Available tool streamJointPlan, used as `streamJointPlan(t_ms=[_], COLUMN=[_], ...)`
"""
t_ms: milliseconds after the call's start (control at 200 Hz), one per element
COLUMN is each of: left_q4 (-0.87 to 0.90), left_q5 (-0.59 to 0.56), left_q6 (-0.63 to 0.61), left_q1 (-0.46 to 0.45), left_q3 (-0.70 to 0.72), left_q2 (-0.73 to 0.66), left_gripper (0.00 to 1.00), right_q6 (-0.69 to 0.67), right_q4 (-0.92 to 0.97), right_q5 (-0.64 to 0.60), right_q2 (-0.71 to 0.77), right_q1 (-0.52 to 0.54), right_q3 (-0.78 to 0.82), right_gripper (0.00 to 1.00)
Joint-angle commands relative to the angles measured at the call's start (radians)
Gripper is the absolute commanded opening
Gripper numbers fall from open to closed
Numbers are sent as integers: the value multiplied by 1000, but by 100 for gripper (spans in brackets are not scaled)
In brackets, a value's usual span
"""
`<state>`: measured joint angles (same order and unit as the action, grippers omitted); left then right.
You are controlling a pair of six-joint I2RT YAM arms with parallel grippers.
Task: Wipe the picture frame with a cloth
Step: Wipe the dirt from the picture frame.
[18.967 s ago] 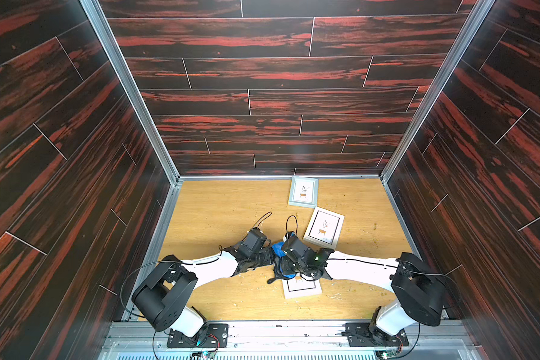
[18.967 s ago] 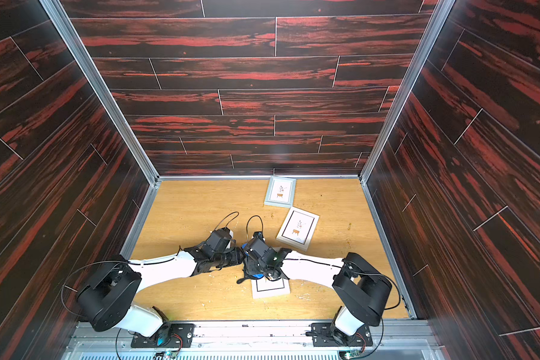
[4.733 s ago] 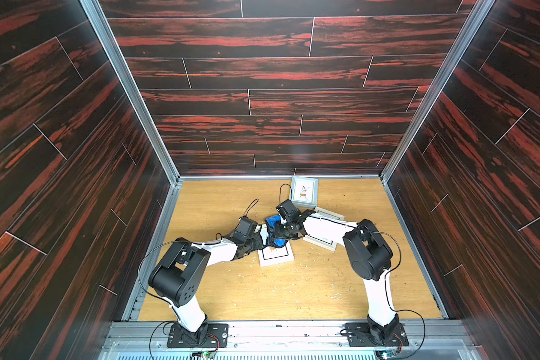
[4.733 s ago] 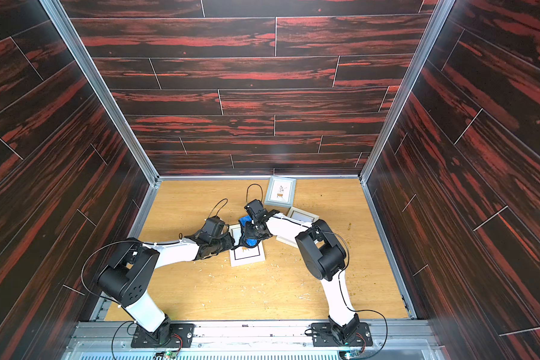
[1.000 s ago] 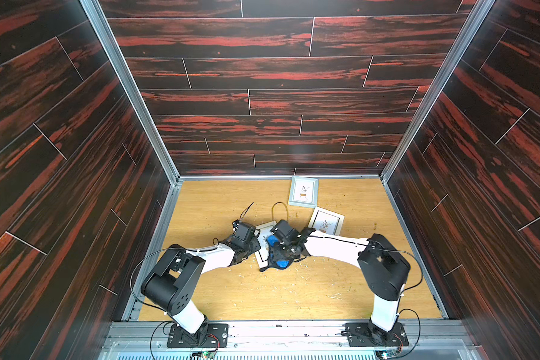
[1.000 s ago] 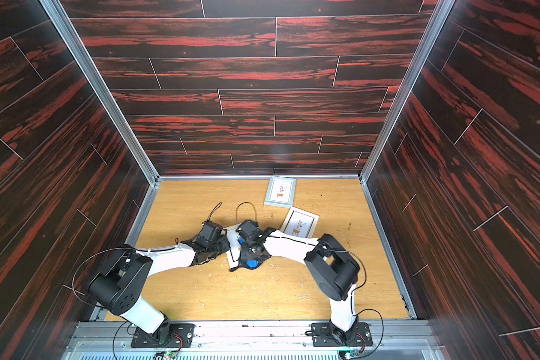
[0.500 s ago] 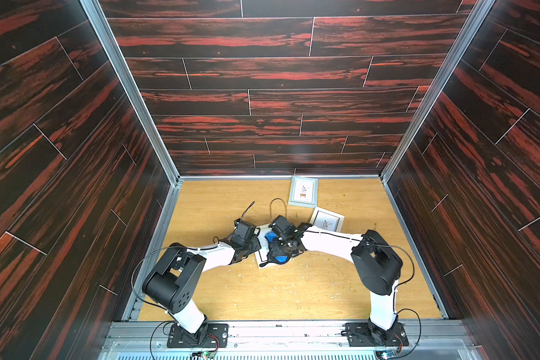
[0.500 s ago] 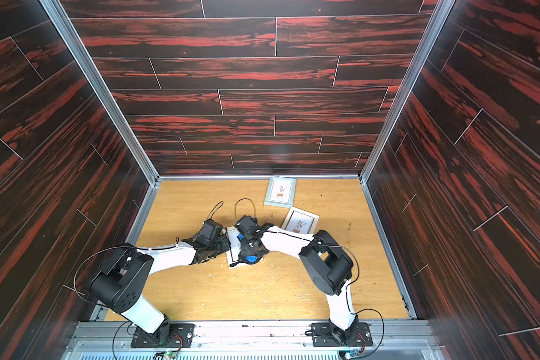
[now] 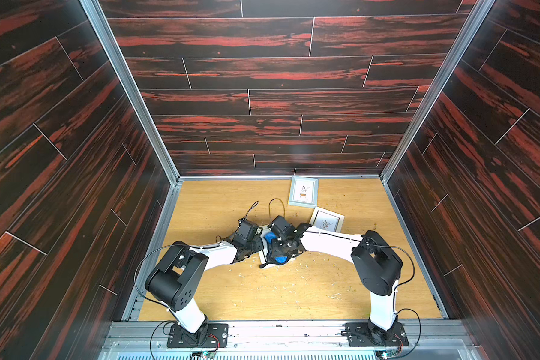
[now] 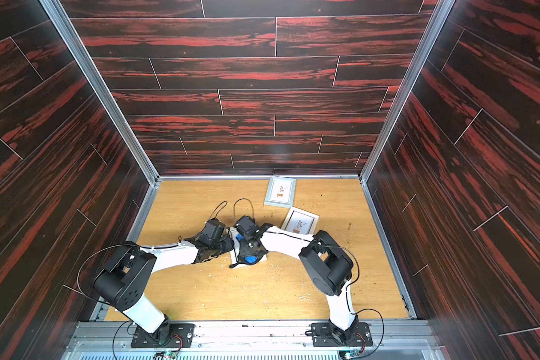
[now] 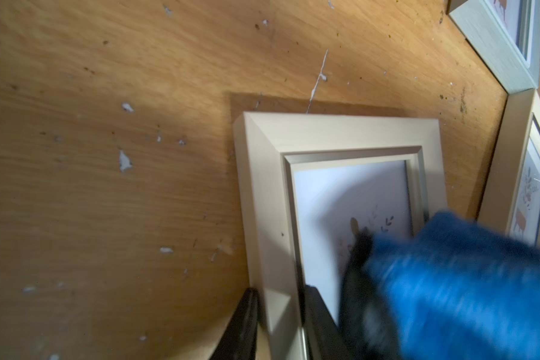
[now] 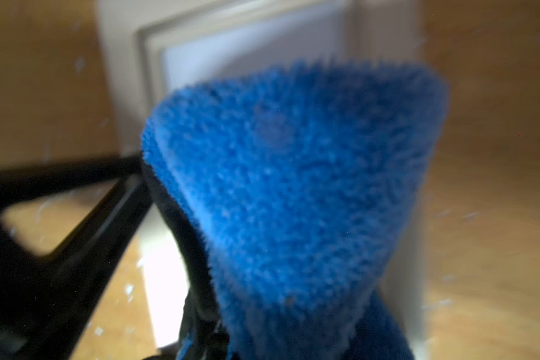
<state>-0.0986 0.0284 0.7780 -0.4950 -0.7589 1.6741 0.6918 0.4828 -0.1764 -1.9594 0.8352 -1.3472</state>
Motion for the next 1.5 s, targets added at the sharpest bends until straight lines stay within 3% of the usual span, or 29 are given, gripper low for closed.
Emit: streamJointPlan(t_ms=[0,135,220,481,581,732,837,1057,1328,1498], left_q4=[102,105,108,103,96,79,83,86,104,122], left_q5=[17,24,27,35,46,53,51,39,39,27], left_q6=[-35,-44,-52,-63,-62,-55,-57,-77,-104,-123], left_q1=[2,3,4,3,3,3,3,3,6,13], left_q3=[11,3,-3,13,10,11,12,23,-2,7], left_q2=[24,24,26,24,37,35,26,24,25,2], left_gripper=[27,28,28,28,27,27,27,27,27,27], right_q6=[-24,0,4,-13,-29,-29,-28,-34,-22,-32], right_q4=[52,-22,32,22,2,58,133,28,-11,-27], right_q5=[-74,-1,6,-43,2,-4,-27,-42,63,19], right_q2=[-35,-53,-128,-108,-126,-246,-313,-149,-147,-63], right_q1=[-67,-7,30,-104,-91,5,-9,-135,-48,-128], right_q3=[-31,-59,-146,-119,-157,-331,-423,-184,-162,-28], right_gripper=[0,0,0,0,0,0,0,0,0,0])
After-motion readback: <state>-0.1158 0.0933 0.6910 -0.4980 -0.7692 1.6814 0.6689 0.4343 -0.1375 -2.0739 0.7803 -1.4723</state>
